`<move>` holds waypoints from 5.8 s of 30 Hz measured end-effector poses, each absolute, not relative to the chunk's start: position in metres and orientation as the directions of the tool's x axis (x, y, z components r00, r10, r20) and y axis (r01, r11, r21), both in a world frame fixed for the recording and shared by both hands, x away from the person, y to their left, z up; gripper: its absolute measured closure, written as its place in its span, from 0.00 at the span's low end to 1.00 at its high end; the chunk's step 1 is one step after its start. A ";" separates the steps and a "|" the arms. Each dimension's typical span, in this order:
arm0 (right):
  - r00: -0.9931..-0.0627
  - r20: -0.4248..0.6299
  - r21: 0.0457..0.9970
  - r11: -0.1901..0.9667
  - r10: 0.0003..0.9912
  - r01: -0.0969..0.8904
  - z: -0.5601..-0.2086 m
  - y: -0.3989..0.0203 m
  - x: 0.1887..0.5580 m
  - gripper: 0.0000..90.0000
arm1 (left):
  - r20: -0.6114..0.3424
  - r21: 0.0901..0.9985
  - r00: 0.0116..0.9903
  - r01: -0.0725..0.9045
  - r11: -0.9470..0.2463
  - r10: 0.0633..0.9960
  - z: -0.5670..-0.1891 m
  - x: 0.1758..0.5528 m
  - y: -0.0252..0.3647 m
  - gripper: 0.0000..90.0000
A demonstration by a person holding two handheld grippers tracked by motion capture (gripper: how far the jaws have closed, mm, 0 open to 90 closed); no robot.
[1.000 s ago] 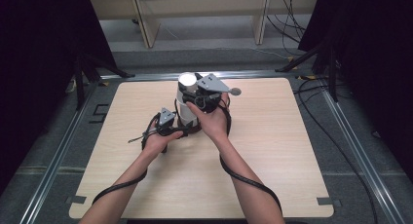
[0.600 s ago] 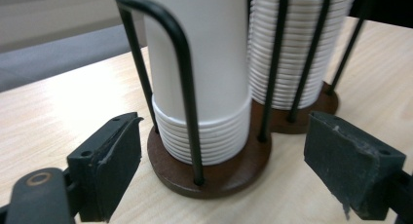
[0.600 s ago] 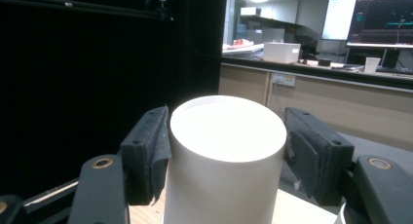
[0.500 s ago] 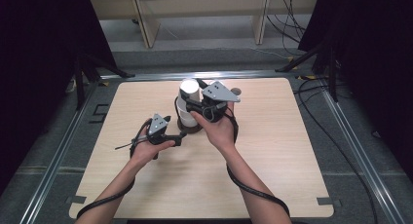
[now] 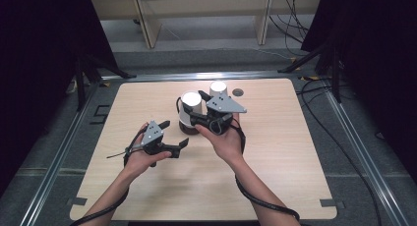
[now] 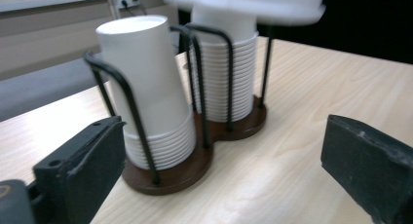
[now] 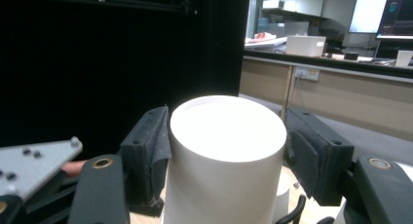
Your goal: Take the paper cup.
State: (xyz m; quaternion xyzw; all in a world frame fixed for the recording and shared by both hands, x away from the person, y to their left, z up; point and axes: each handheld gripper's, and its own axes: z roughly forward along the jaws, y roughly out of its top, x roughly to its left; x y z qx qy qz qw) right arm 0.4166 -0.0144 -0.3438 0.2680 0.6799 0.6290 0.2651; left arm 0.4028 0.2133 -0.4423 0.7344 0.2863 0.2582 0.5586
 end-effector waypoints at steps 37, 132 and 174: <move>-0.781 0.078 0.988 0.054 0.620 0.142 -0.373 -0.012 0.399 0.41 | 0.071 0.974 0.758 0.086 -0.208 0.648 -0.437 0.406 0.189 0.09; -0.898 0.009 0.822 0.508 0.440 0.257 -0.432 -0.049 0.417 0.22 | 0.397 0.309 0.918 -0.119 -0.944 0.015 -0.424 0.421 0.155 0.25; -0.932 0.008 0.819 0.532 0.363 0.214 -0.442 -0.043 0.419 0.32 | 0.397 0.293 0.917 -0.162 -0.942 -0.035 -0.423 0.421 0.147 0.25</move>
